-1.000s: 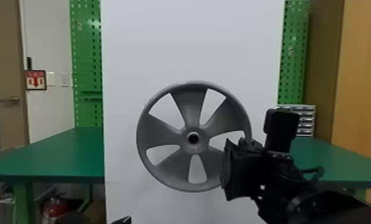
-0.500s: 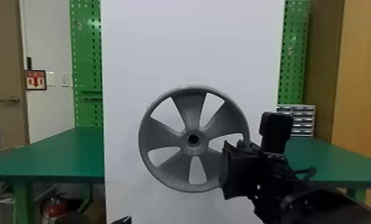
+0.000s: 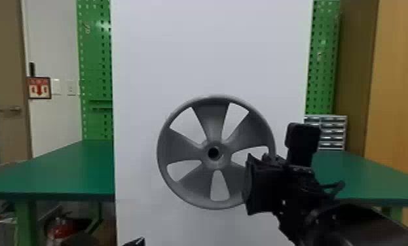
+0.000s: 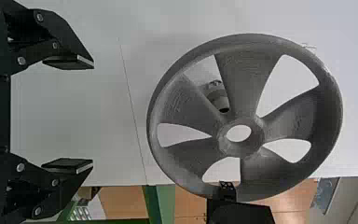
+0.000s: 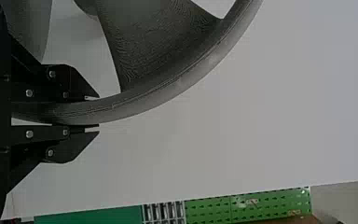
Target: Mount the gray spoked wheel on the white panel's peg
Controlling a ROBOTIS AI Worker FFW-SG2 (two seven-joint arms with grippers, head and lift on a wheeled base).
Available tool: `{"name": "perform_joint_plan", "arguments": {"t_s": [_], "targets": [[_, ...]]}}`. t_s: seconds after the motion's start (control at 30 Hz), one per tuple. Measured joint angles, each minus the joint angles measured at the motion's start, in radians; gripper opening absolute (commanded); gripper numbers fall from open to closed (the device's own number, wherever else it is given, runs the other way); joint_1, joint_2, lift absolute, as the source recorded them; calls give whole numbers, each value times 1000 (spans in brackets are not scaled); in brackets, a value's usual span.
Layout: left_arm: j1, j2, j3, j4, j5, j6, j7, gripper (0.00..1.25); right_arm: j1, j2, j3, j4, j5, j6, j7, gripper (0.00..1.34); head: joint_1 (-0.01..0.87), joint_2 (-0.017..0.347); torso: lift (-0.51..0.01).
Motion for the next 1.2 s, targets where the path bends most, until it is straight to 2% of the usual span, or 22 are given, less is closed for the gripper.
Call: {"name": "perform_joint_plan", "arguments": {"t_s": [1.2], "targets": [[-6, 3, -7, 0, -3, 0, 0, 750, -53, -7, 18, 102, -27, -42, 1, 244, 123, -8, -401]]}}
